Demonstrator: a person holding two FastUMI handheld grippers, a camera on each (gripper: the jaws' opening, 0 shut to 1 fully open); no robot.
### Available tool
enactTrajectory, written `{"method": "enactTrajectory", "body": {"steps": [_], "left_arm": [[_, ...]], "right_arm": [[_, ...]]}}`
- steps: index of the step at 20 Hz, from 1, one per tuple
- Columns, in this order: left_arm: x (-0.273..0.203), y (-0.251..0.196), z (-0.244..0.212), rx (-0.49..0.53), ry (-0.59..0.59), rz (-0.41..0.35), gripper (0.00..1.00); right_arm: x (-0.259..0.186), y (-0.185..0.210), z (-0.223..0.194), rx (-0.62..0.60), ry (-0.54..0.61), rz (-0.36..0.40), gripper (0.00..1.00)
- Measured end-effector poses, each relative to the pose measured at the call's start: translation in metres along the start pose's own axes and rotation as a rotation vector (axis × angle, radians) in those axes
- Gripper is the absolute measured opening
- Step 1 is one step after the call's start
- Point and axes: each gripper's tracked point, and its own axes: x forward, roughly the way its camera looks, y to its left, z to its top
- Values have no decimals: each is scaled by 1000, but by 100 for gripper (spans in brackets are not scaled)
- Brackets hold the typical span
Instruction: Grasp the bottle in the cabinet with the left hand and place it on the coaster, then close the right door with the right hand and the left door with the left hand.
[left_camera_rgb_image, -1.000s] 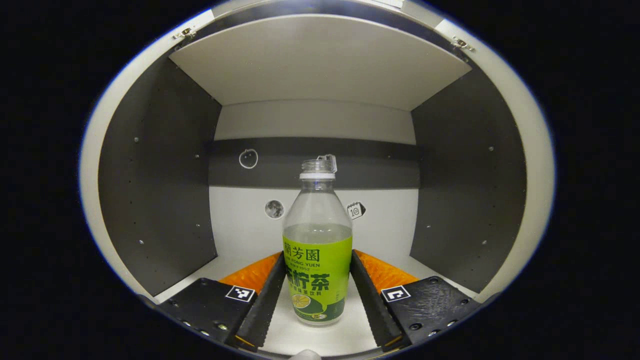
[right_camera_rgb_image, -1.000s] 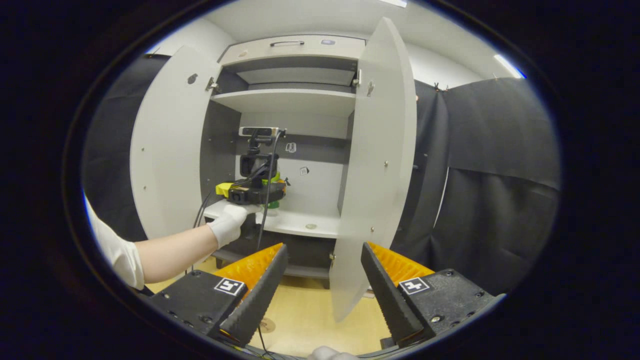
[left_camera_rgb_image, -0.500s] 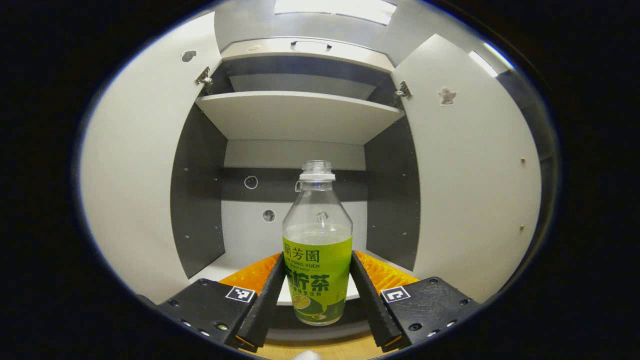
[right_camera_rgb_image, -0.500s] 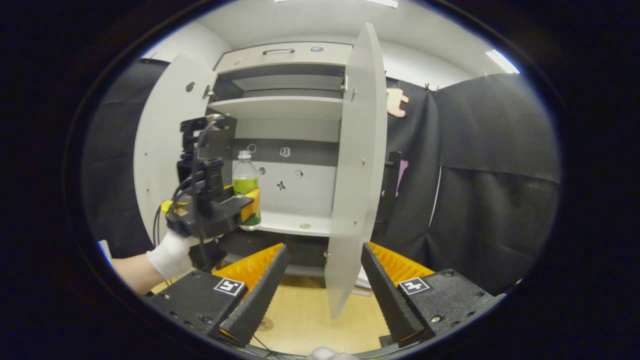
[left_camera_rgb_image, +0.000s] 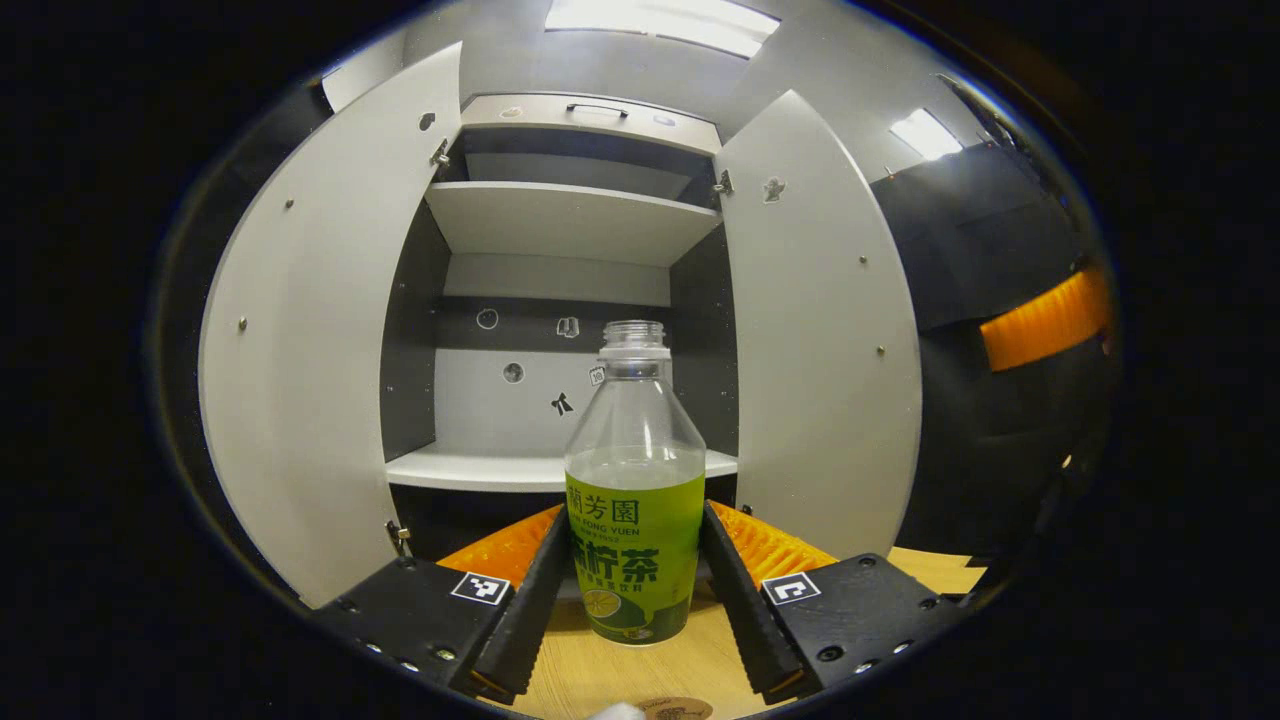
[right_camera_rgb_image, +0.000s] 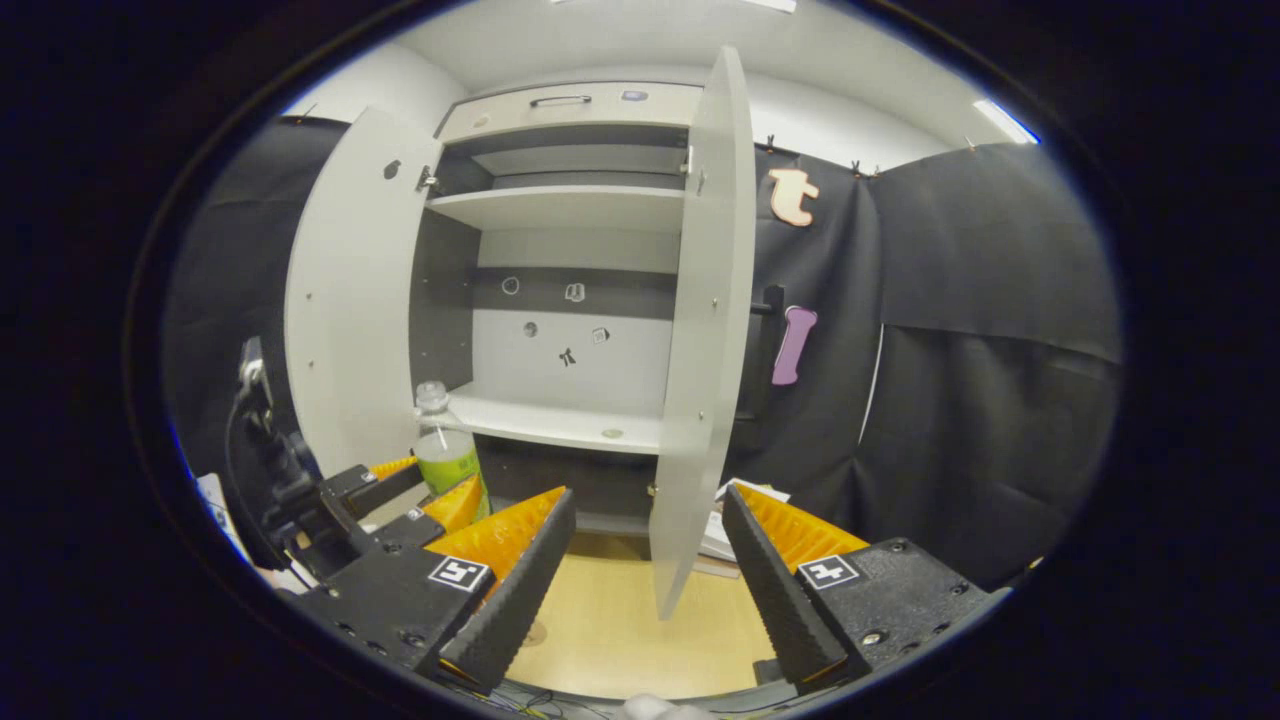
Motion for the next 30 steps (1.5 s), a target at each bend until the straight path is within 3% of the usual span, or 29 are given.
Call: {"method": "enactTrajectory", "body": {"steps": [3, 10, 15, 18, 19, 20, 24, 26, 27, 30], "left_arm": [[-19, -18, -35, -7, -5, -40, 76], [-52, -38, -151, -59, 143, -71, 76], [-53, -37, -189, -68, 158, -55, 77], [-51, -39, -196, -26, 136, -57, 77], [-50, -39, -200, -7, 133, -61, 81], [-50, -39, -204, -7, 134, -61, 76], [-47, -37, -220, -39, 168, -50, 77], [-55, -31, -211, -42, 154, -16, 94], [-53, -33, -205, -39, 146, -16, 97], [-55, -36, -179, -6, 118, -23, 96]], "right_arm": [[-2, -2, -9, -12, 37, -4, 96], [-8, -12, -12, -66, 70, -18, 98], [-13, -15, -19, -117, 109, -23, 98], [-17, -13, -17, -133, 104, -16, 98], [-18, -13, -19, -147, 110, -16, 98], [-19, -12, -20, -155, 114, -13, 98], [-25, -9, -19, -160, 116, -9, 98], [-26, -8, -22, -154, 122, -5, 98], [-26, -7, -24, -147, 127, -3, 98], [-26, -5, -25, -125, 129, 1, 98]]}}
